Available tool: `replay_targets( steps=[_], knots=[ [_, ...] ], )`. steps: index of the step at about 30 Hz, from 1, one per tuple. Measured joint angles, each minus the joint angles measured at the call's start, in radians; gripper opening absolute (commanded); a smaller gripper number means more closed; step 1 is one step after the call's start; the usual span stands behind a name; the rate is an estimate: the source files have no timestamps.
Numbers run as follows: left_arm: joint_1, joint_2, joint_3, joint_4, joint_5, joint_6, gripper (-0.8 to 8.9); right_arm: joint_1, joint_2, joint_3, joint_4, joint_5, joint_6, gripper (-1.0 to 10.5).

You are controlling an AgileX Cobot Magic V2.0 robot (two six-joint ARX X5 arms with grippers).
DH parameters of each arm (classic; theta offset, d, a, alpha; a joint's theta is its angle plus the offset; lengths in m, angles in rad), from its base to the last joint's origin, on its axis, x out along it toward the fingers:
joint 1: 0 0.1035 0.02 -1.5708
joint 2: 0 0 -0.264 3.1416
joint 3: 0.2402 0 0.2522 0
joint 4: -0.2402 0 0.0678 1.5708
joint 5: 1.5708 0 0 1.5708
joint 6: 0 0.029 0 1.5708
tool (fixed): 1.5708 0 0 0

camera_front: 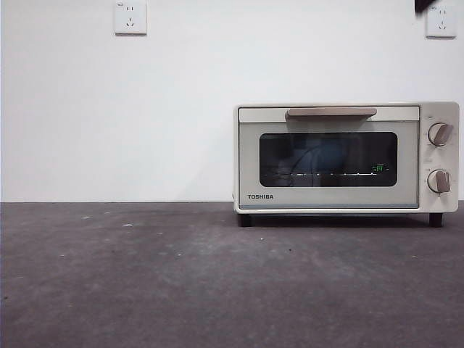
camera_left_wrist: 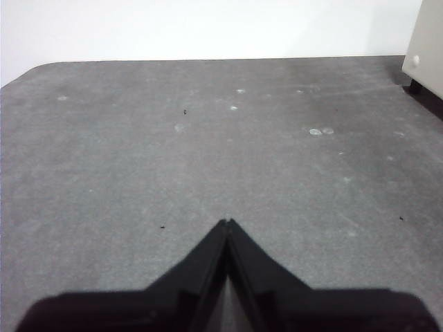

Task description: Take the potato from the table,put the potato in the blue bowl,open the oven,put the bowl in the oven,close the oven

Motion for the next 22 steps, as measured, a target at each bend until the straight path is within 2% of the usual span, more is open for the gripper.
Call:
replay_targets(
  steps=[6, 14, 18, 22],
  knots=[
    [0.0, 0.013, 0.0, 0.0, 0.0, 0.0, -0.04, 0.011, -0.234, -0.212, 0.175, -0.006, 0.0, 0.0],
    [0.0, 0.014, 0.0, 0.0, 0.0, 0.0, -0.04, -0.025, -0.594, -0.568, 0.17, -0.012, 0.0, 0.0],
    [0.0, 0.015, 0.0, 0.0, 0.0, 0.0, -0.04, -0.089, -0.812, -0.763, 0.175, -0.01, 0.0, 0.0],
    [0.0, 0.015, 0.0, 0.0, 0.0, 0.0, -0.04, -0.158, -1.009, -0.996, 0.171, 0.048, 0.0, 0.0]
  ],
)
